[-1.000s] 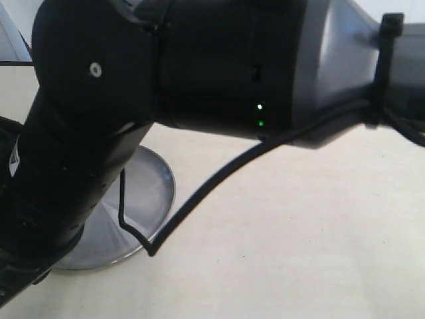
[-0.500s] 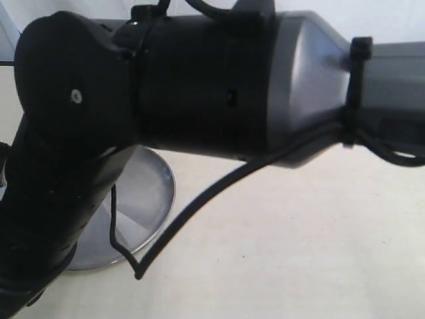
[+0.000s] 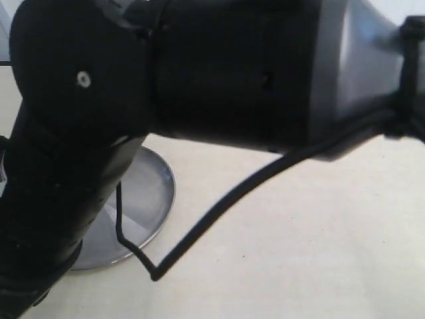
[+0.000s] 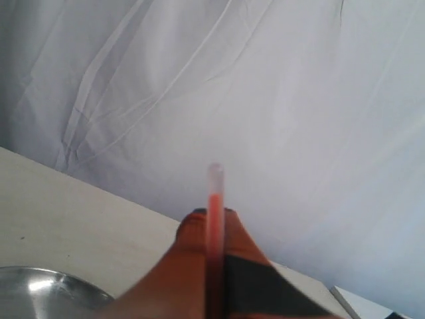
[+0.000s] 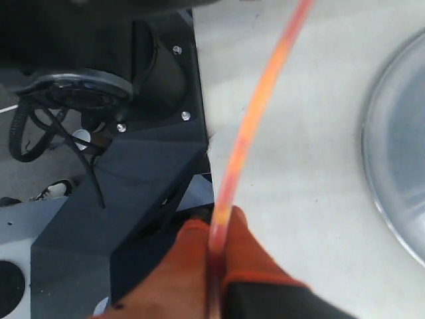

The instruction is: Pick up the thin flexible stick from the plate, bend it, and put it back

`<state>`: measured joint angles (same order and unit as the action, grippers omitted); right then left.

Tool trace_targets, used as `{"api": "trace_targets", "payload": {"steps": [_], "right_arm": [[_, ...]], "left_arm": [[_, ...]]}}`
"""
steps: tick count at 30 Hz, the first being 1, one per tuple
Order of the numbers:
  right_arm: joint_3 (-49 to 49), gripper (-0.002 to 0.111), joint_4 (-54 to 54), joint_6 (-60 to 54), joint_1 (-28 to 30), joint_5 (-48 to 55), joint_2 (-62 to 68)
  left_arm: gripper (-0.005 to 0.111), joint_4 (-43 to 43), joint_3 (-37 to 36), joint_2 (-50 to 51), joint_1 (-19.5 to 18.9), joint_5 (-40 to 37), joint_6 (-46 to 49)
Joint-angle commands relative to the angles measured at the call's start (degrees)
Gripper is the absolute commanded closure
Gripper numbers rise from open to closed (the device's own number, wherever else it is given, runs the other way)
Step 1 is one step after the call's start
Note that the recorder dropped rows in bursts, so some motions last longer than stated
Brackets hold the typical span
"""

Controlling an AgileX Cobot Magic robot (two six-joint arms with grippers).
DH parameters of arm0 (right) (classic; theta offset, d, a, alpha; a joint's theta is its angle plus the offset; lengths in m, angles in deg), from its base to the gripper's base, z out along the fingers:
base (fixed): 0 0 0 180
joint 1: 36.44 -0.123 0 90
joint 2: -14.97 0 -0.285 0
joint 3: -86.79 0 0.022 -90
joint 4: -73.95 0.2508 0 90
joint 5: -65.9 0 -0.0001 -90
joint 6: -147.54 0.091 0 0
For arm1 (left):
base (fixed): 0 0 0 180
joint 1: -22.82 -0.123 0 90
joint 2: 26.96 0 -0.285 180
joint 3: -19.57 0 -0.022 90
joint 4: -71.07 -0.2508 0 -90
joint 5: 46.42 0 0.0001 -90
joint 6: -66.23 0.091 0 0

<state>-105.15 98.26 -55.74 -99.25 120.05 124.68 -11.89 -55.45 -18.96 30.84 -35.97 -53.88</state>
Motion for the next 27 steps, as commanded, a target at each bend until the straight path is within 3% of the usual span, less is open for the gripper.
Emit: {"api": "trace_targets", "payload": {"steps": [1,8,18,27], "right_arm": [[-0.1,0.108,0.0,-0.7,-0.2,1.6,-3.6],[-0.1,0.108,-0.4,-0.7,-0.2,1.3,-3.7],[-0.1,0.108,-1.1,-0.7,-0.2,1.2,-0.4],[-0.1,0.108,-1.1,-0.7,-0.2,-10.1,7.4]], "left_arm": [[0.106,-3.4,-0.1,-0.2,0.1,-2.7,0.8],[0.106,-3.0,-0.1,-0.2,0.1,-2.7,0.7],[0.106,15.0,1.1,-0.2,0.1,-4.1,0.7],[0.106,16.9,4.1,-0.2,0.1,-3.0,0.7]]}}
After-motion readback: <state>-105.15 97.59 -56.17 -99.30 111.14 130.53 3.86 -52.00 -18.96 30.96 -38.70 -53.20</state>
